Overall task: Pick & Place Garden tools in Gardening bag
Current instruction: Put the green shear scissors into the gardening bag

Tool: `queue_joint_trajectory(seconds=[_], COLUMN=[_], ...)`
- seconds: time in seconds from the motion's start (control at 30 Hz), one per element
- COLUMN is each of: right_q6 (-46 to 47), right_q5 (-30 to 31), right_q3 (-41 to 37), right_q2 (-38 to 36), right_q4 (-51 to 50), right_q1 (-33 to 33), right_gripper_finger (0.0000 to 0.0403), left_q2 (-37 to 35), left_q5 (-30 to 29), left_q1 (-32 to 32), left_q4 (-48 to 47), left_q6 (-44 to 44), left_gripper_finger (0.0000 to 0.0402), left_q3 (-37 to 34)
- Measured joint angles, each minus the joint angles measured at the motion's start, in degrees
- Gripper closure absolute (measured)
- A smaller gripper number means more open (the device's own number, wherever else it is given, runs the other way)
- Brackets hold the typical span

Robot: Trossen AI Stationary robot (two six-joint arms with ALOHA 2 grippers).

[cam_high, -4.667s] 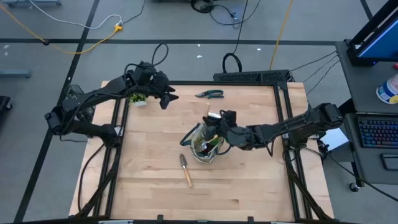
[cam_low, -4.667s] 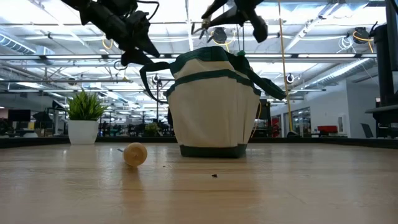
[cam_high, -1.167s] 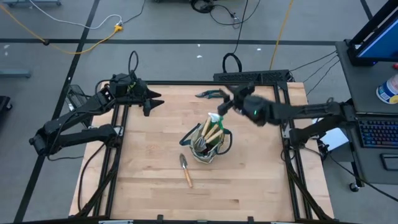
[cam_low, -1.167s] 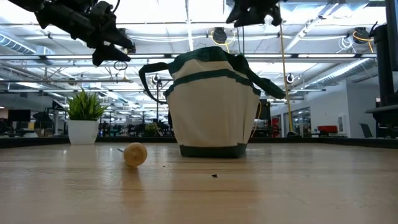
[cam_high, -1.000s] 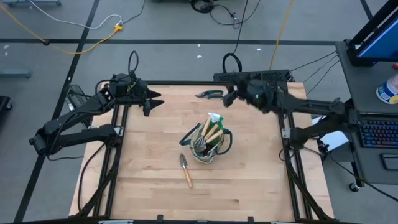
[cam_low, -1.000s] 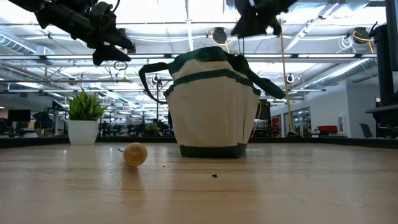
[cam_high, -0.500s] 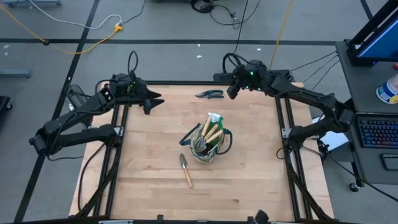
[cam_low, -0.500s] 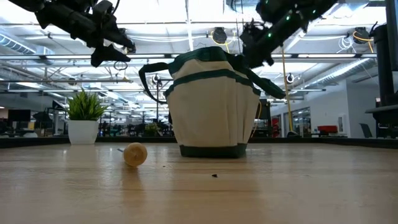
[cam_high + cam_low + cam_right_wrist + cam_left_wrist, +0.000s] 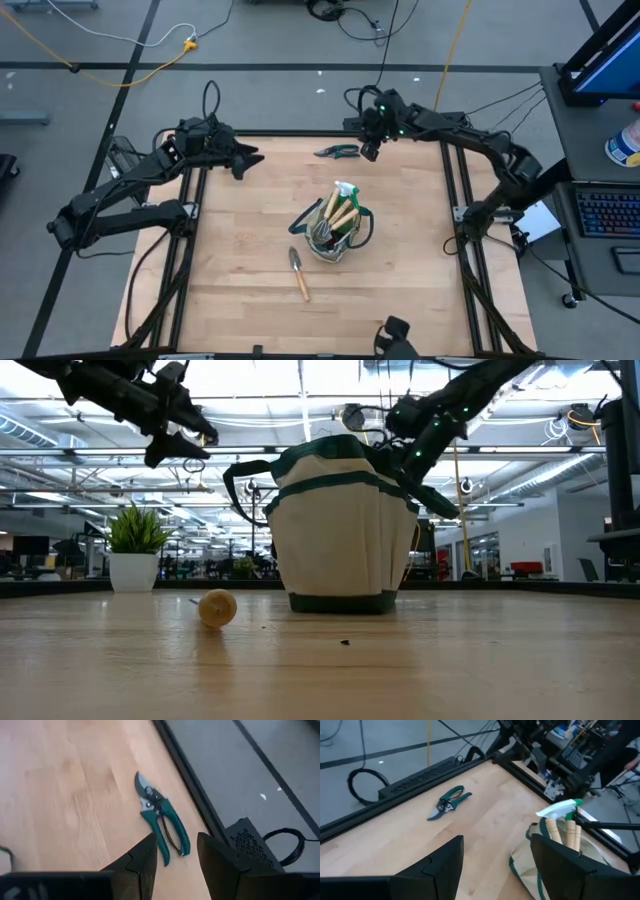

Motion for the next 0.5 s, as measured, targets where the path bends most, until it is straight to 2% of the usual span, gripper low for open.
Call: queue_joint_trajectory(seconds=[0.2, 0.5], right_q6=[-4.3, -6.0], right_q5=[-0.2, -4.1], right_q3=[6.7, 13.7], right_q2=[6.4, 13.5], right_q4=[-7.2, -14.4], right_q1=[-0.1, -1.5], right_gripper_finger=[0.0272, 0.0272], left_q2=[0.0, 0.0], left_q5=[-1.5, -1.5], left_q1=[0.0, 0.0], left_q4=[0.0, 0.0], left_q6=[-1.1, -2.0], left_gripper_finger=[0.0165, 0.0165], left_q3=[0.0, 0.0])
